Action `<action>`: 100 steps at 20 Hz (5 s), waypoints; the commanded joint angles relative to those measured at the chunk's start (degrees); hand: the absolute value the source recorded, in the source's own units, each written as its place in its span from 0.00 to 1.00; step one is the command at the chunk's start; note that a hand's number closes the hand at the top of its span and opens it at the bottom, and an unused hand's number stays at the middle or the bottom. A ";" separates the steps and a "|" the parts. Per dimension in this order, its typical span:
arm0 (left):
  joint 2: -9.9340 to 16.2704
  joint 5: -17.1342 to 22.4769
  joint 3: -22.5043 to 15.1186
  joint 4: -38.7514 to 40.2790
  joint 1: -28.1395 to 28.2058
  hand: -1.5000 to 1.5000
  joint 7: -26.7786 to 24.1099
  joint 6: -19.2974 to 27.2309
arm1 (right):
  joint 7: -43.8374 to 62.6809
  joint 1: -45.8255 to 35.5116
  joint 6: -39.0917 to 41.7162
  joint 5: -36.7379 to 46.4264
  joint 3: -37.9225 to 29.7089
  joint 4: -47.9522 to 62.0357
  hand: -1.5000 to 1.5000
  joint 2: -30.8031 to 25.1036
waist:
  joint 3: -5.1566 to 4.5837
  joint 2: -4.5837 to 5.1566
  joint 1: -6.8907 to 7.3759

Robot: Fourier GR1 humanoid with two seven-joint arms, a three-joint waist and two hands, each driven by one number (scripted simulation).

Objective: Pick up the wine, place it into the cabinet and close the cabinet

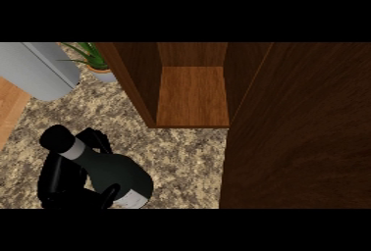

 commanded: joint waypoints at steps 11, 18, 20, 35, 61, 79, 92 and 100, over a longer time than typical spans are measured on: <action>-0.88 -1.52 -20.45 -0.93 -17.50 1.00 12.39 25.37 | 1.32 0.09 1.18 -5.99 -2.61 -3.81 0.00 -0.65 | -0.01 0.16 -0.62; -0.88 -3.36 -24.15 0.58 -25.35 1.00 17.37 35.22 | 2.65 2.40 1.19 -4.89 -1.58 -6.86 0.00 0.06 | -0.02 0.04 -0.50; -0.88 -5.10 -25.54 1.70 -24.98 1.00 16.15 37.04 | 0.29 3.51 3.66 -9.36 -5.84 -3.89 0.00 -1.35 | 0.00 0.09 -0.41; -0.88 -2.06 -27.90 11.70 -30.61 1.00 10.32 44.44 | 0.39 1.37 2.01 -5.04 -3.52 -4.34 0.00 -0.19 | -0.04 0.09 -0.20; -0.35 5.81 -22.24 34.80 -34.40 1.00 -8.53 43.33 | 2.22 -0.59 1.93 -6.39 -4.68 -4.27 0.00 -1.25 | -0.04 0.12 -0.21; 0.24 11.29 -11.31 49.53 -43.02 1.00 -13.33 35.21 | 0.29 1.72 1.55 -5.27 -2.86 -4.11 0.00 1.04 | -0.04 0.21 -0.50; -0.88 15.19 -8.22 68.03 -55.43 1.00 -18.56 37.06 | -1.22 2.55 4.10 -7.04 -3.66 -2.93 0.00 0.15 | -0.04 0.42 -1.32; -0.86 15.18 -3.17 80.25 -62.09 1.00 -28.76 37.72 | -3.48 4.18 5.22 -6.59 -3.04 -2.24 0.00 1.10 | -0.05 0.83 -2.47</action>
